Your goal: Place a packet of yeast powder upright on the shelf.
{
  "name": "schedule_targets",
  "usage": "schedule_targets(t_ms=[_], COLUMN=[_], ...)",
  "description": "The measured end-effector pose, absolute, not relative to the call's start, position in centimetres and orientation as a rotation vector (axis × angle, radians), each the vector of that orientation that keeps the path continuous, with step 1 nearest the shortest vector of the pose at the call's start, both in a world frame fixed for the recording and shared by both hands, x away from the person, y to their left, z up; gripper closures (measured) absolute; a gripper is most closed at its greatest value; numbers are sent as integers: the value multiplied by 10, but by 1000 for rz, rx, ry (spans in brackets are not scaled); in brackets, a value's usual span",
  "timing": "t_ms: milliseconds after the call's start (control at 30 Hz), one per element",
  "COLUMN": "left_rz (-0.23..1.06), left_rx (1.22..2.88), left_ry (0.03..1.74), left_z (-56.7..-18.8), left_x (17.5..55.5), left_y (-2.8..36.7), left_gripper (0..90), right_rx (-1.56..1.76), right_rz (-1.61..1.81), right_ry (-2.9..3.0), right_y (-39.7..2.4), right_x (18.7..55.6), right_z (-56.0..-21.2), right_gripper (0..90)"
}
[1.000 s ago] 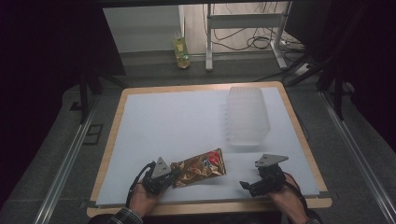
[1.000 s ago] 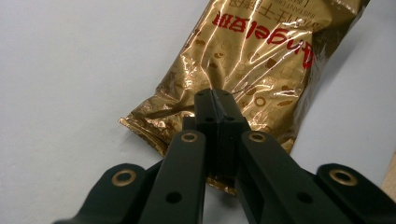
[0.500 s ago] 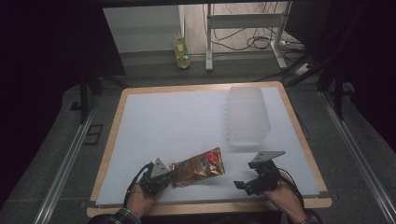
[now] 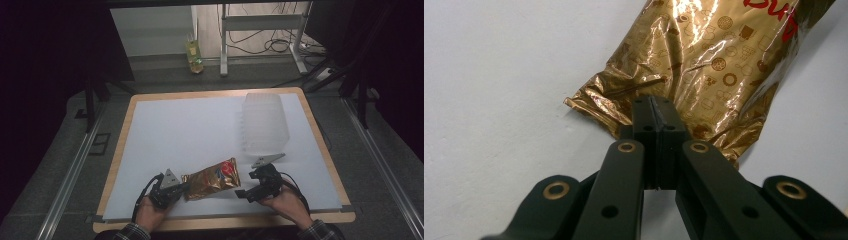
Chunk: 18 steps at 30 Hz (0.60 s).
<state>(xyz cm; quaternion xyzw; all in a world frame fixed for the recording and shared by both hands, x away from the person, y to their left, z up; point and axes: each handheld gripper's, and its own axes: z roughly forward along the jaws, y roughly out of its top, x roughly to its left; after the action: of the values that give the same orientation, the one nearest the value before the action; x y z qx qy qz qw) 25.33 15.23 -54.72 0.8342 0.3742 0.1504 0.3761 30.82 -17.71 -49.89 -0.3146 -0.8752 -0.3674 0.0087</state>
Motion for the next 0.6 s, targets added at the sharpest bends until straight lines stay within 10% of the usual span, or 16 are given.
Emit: schedule_targets(t_ms=[600], left_rz=[386], left_rx=[2134], left_ry=[965], left_z=[-547], left_x=[253], left_y=[152], left_gripper=[897], right_rx=[-1087], right_rz=[-1137], right_ry=[-2504], right_y=[-138], right_x=[341], right_z=[-493], right_gripper=[429])
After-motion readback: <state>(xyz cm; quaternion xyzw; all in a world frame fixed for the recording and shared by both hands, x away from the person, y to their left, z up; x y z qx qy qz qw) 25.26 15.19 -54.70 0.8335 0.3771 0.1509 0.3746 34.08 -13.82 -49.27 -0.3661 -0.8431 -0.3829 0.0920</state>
